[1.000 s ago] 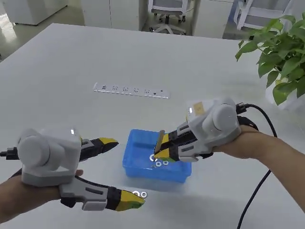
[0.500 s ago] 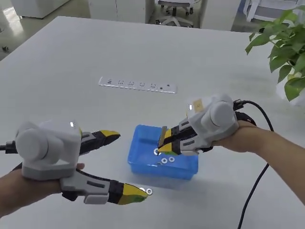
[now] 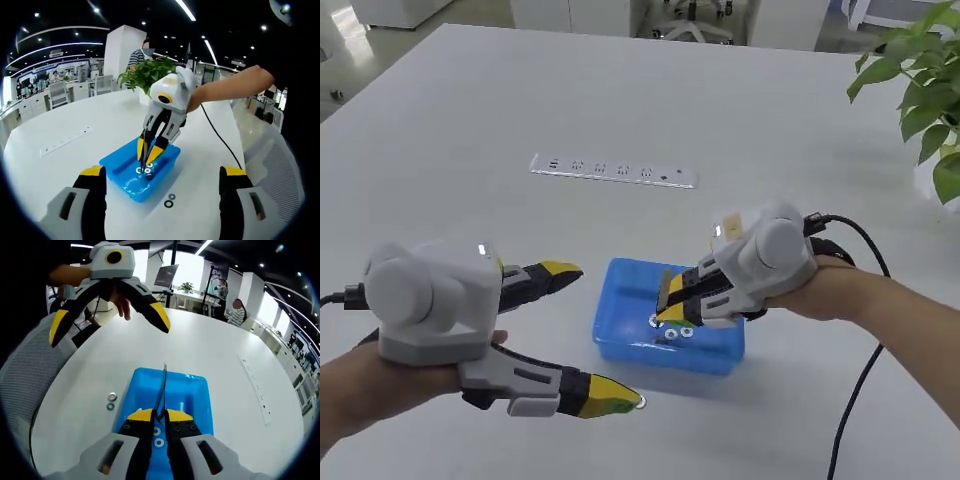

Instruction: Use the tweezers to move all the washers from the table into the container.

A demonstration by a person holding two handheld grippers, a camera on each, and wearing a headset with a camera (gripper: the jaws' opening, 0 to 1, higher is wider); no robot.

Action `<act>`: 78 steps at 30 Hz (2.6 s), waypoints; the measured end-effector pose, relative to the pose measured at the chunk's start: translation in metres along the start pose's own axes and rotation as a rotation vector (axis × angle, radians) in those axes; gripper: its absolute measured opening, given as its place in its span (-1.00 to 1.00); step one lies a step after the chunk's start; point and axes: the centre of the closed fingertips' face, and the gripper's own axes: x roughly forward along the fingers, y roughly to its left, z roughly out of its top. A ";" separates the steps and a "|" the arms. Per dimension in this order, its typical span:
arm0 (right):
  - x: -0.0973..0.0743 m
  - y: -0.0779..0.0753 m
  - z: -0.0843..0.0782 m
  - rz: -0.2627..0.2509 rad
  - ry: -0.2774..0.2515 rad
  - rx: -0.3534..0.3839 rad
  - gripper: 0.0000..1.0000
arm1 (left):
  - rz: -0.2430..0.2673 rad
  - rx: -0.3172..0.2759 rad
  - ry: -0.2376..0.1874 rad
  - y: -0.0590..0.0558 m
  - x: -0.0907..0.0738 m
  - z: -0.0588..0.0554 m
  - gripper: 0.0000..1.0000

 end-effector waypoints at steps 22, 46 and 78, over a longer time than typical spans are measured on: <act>0.005 0.001 -0.011 0.011 0.003 0.010 -0.81 | -0.027 0.080 0.023 0.015 0.023 0.013 0.36; 0.005 0.001 -0.012 0.006 0.001 -0.005 -0.81 | -0.085 0.198 0.077 0.031 0.064 0.022 -0.58; -0.004 0.002 -0.009 -0.020 0.007 0.018 -0.68 | -0.110 0.217 0.101 0.026 0.069 0.025 -0.90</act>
